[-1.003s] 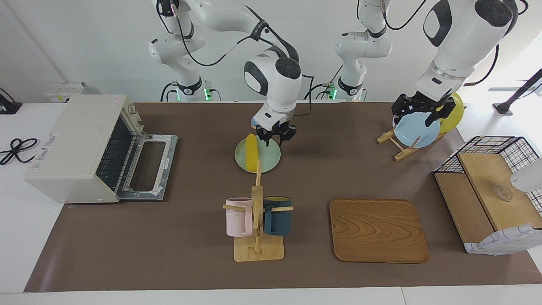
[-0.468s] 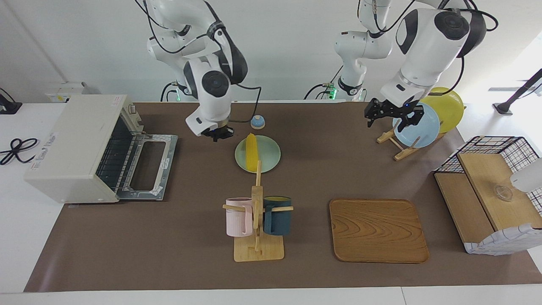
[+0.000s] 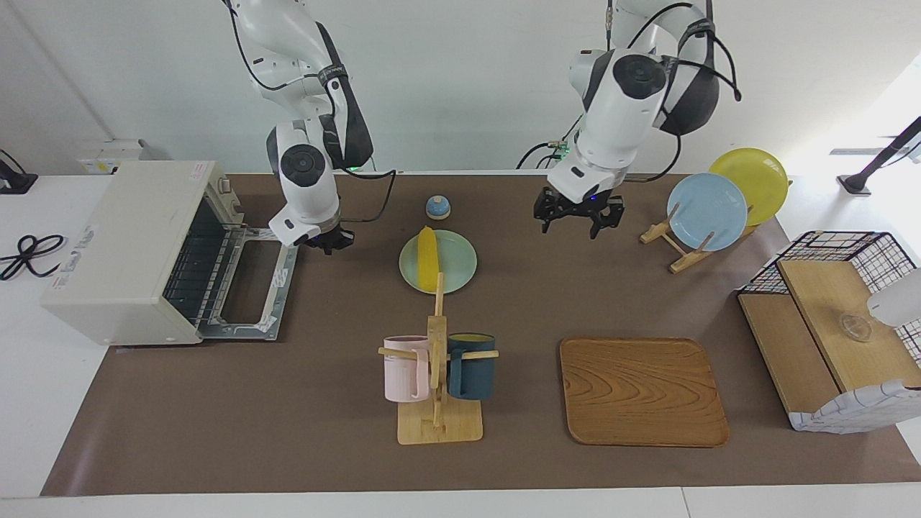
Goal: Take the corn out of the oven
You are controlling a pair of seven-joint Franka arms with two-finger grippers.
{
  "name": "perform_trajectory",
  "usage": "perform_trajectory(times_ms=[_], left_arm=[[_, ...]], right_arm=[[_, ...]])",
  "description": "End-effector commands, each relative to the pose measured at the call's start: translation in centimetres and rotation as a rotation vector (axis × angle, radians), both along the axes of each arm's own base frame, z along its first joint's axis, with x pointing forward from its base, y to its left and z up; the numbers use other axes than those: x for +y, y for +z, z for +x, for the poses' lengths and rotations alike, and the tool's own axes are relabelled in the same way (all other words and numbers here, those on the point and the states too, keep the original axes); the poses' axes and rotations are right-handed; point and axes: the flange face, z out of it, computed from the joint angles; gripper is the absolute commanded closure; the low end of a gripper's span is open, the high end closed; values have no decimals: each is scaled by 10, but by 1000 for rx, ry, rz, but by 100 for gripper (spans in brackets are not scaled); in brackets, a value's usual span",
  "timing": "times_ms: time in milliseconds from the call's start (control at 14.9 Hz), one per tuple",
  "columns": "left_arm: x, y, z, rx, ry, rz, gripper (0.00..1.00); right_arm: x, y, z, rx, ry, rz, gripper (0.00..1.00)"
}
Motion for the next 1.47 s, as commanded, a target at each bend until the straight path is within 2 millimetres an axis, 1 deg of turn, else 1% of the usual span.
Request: perform_trajectory(times_ms=[0, 67, 134, 201, 334, 468, 535, 602, 669, 736, 803, 870, 936, 1070, 1137, 1204, 1405], left_arm=[[-52, -29, -12, -10, 36, -35, 0], [-74, -39, -20, -24, 37, -47, 0], [-88, -49, -22, -37, 41, -57, 0], [-98, -55, -27, -37, 30, -61, 0], [-123, -74, -38, -42, -6, -63, 0], [-144, -100, -41, -56, -3, -81, 0], [-159, -114, -48, -62, 1, -92, 0], [-171, -127, -52, -74, 0, -102, 0], [-174, -139, -50, -79, 5, -105, 0], [-179, -147, -53, -84, -1, -109, 0], [-188, -152, -61, -79, -7, -112, 0], [-193, -159, -63, -71, 1, -119, 0], [-198, -162, -69, -68, -5, -122, 0], [-198, -165, -70, -64, -3, -118, 0], [-202, -173, -73, -56, -7, -111, 0], [-206, -176, -79, -57, -4, -112, 0], [-206, -181, -82, -61, 17, -117, 0]], right_arm=[[-25, -8, -15, -35, 50, 7, 100], [-34, -9, -14, -31, 48, 8, 100], [-40, -9, -13, -29, 55, 8, 100], [-41, -9, -14, -26, 59, 9, 100], [-42, -13, -19, -15, 57, 7, 100], [-54, -15, -22, -12, 40, 0, 100], [-60, -16, -22, -11, 35, -5, 100], [-60, -15, -22, -14, 38, -8, 100], [-60, -16, -22, -13, 38, -8, 100], [-60, -16, -22, -13, 37, -8, 100], [-61, -16, -22, -13, 35, -8, 100], [-64, -16, -22, -13, 31, -10, 100], [-69, -17, -22, -13, 23, -12, 100], [-74, -17, -22, -14, 23, -15, 100], [-80, -17, -22, -11, 36, -15, 100], [-84, -17, -22, -10, 41, -14, 100], [-83, -15, -19, -10, 88, -51, 100]])
